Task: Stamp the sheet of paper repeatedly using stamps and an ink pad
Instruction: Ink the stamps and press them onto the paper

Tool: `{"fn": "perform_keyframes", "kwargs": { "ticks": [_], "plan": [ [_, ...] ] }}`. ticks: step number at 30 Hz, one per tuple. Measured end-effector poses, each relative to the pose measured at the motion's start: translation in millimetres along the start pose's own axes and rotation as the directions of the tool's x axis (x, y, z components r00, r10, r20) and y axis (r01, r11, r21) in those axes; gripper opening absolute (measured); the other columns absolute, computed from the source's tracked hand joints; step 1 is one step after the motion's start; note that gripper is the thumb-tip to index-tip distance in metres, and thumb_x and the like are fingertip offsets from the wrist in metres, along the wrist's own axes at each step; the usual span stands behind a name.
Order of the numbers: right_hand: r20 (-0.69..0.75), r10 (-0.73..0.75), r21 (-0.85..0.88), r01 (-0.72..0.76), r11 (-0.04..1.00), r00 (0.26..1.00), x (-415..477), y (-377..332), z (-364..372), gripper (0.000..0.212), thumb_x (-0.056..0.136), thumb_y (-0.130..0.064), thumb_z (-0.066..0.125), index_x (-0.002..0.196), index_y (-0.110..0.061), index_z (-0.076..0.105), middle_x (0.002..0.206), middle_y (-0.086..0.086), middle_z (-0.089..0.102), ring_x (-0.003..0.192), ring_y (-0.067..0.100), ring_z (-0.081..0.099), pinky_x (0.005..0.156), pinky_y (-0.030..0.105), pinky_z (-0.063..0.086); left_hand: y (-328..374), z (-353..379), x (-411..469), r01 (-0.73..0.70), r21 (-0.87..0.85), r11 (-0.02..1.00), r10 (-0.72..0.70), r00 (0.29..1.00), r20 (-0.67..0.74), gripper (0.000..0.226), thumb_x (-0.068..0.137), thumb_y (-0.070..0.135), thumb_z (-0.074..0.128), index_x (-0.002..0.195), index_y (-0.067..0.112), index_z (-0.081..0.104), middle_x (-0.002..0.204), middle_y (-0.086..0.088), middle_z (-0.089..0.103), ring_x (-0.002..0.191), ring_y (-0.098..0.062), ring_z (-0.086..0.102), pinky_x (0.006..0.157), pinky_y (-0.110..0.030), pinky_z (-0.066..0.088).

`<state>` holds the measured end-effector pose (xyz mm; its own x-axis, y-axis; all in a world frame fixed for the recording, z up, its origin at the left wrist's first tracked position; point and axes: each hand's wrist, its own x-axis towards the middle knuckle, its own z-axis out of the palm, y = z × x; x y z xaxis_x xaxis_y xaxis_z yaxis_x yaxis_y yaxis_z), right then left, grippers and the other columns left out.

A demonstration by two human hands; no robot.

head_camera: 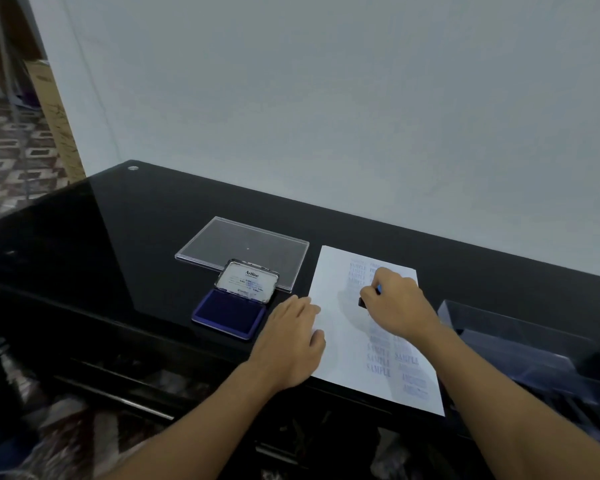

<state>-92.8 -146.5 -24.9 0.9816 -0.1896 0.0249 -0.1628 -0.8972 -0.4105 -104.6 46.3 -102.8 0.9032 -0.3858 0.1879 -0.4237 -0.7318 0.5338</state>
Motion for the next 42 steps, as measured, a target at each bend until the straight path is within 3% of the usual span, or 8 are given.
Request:
{"fn": "perform_keyframes", "kwargs": {
  "ticks": [6, 12, 23, 28, 33, 42],
  "plan": [
    [0.027, -0.016, -0.048, 0.017, 0.999, 1.0, 22.0, -3.4, 8.6, 0.018, 0.096, -0.028, 0.05, 0.087, -0.012, 0.052, 0.08, 0.006, 0.061, 0.066, 0.017, 0.055, 0.062, 0.037, 0.051, -4.0, 9.6, -4.0, -0.025, 0.15, 0.988, 0.029, 0.999, -0.029, 0.049, 0.101, 0.037, 0.032, 0.147, 0.02, 0.036, 0.16, 0.001, 0.026, 0.149, -0.017, 0.013, 0.123, -0.034, 0.011],
    [0.061, -0.015, -0.081, 0.02, 0.997, 0.998, 32.0, -3.5, 19.0, 0.019, 0.096, -0.026, 0.055, 0.08, -0.017, 0.048, 0.075, 0.002, 0.058, 0.063, 0.014, 0.052, 0.058, 0.028, 0.042, -4.7, 11.7, -3.9, -0.031, 0.19, 0.981, 0.038, 0.999, -0.033, 0.051, 0.099, 0.038, 0.029, 0.145, 0.019, 0.038, 0.159, 0.0, 0.028, 0.149, -0.019, 0.017, 0.123, -0.036, 0.013],
    [0.043, 0.002, -0.111, 0.003, 0.994, 0.999, 36.8, -5.0, 35.6, 0.023, 0.098, -0.026, 0.052, 0.078, -0.022, 0.042, 0.075, -0.001, 0.055, 0.063, 0.012, 0.052, 0.054, 0.025, 0.037, -3.7, 11.6, -4.2, -0.025, 0.201, 0.979, 0.032, 0.999, -0.03, 0.049, 0.1, 0.037, 0.031, 0.146, 0.019, 0.037, 0.16, 0.0, 0.027, 0.149, -0.019, 0.016, 0.123, -0.035, 0.01],
    [-0.014, 0.025, -0.093, -0.026, 0.995, 1.0, 34.6, -6.8, 44.7, 0.014, 0.1, -0.024, 0.047, 0.088, -0.018, 0.043, 0.074, -0.002, 0.053, 0.06, 0.012, 0.05, 0.052, 0.024, 0.034, -3.4, 12.7, -4.6, -0.017, 0.205, 0.979, 0.026, 0.999, -0.039, 0.048, 0.099, 0.036, 0.032, 0.142, 0.018, 0.04, 0.157, 0.0, 0.03, 0.148, -0.02, 0.019, 0.122, -0.036, 0.014],
    [-0.036, 0.004, -0.129, -0.008, 0.992, 0.999, 33.2, -4.7, 45.4, 0.022, 0.099, -0.024, 0.047, 0.08, -0.022, 0.037, 0.072, -0.002, 0.052, 0.058, 0.011, 0.048, 0.05, 0.023, 0.032, -2.9, 12.9, -4.6, -0.015, 0.214, 0.977, 0.022, 0.999, -0.031, 0.049, 0.099, 0.037, 0.031, 0.144, 0.018, 0.039, 0.158, 0.001, 0.029, 0.148, -0.019, 0.018, 0.123, -0.036, 0.013],
    [-0.037, -0.001, -0.099, -0.003, 0.995, 0.999, 40.1, -3.6, 51.6, 0.012, 0.101, -0.027, 0.051, 0.092, -0.021, 0.046, 0.074, -0.008, 0.051, 0.062, 0.013, 0.054, 0.054, 0.018, 0.034, -2.0, 14.2, -4.1, -0.005, 0.22, 0.975, 0.009, 1.0, -0.018, 0.05, 0.099, 0.037, 0.028, 0.145, 0.019, 0.036, 0.16, 0.001, 0.025, 0.15, -0.018, 0.013, 0.123, -0.036, 0.01]
  ]
}}
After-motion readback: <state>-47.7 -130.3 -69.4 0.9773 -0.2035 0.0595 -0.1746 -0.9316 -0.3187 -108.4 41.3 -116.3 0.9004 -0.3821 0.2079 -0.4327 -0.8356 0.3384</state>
